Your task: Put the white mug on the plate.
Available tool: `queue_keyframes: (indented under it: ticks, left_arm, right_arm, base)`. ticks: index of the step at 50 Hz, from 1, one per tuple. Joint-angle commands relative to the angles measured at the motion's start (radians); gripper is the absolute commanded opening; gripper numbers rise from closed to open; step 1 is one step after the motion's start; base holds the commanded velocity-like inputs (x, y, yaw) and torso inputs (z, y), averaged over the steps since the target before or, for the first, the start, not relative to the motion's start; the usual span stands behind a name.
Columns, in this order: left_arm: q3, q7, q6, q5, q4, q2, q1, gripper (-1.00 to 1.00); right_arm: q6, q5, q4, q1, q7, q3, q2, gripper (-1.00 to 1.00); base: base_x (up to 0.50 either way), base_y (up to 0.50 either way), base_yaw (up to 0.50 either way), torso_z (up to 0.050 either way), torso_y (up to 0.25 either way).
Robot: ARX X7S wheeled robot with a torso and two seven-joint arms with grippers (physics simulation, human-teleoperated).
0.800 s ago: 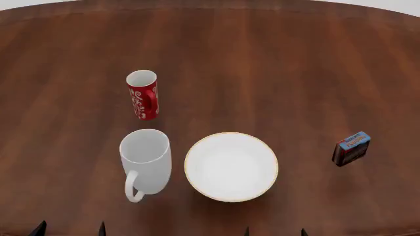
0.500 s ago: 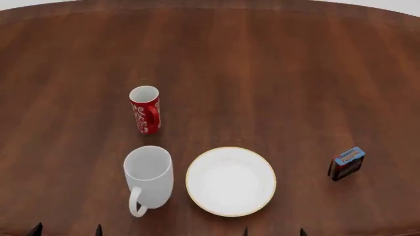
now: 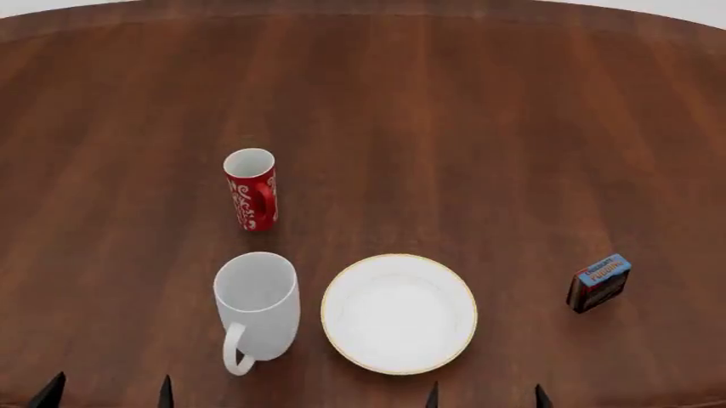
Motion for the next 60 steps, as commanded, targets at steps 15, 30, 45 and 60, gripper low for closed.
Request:
queue_keyframes:
  ticks: [15,30,45,60]
  left_arm:
    - [0.035,-0.04,-0.007,-0.016,0.022,-0.033,0.003,1.0]
    - [0.048,-0.052,-0.012,-0.03,0.027,-0.05,0.005,1.0]
    - [0.055,-0.063,-0.071,-0.053,0.075,-0.066,0.003,1.0]
    - [0.082,-0.032,-0.353,-0.102,0.28,-0.119,-0.072,1.0]
  right_arm:
    - [0.199,-0.046,-0.278,-0.08,0.148,0.034,0.033,1.0]
    - [0.329,-0.039,-0.425,-0.125,0.221,0.106,0.04,1.0]
    - [0.383,-0.004,-0.48,-0.143,0.242,0.148,0.051,1.0]
    - [0.383,0.017,-0.479,-0.148,0.256,0.164,0.063,1.0]
  base:
    - [0.0,0.0,0.0,0.0,0.0]
    - [0.0,0.0,0.0,0.0,0.0]
    - [0.0,0.0,0.0,0.0,0.0]
    - [0.0,0.0,0.0,0.0,0.0]
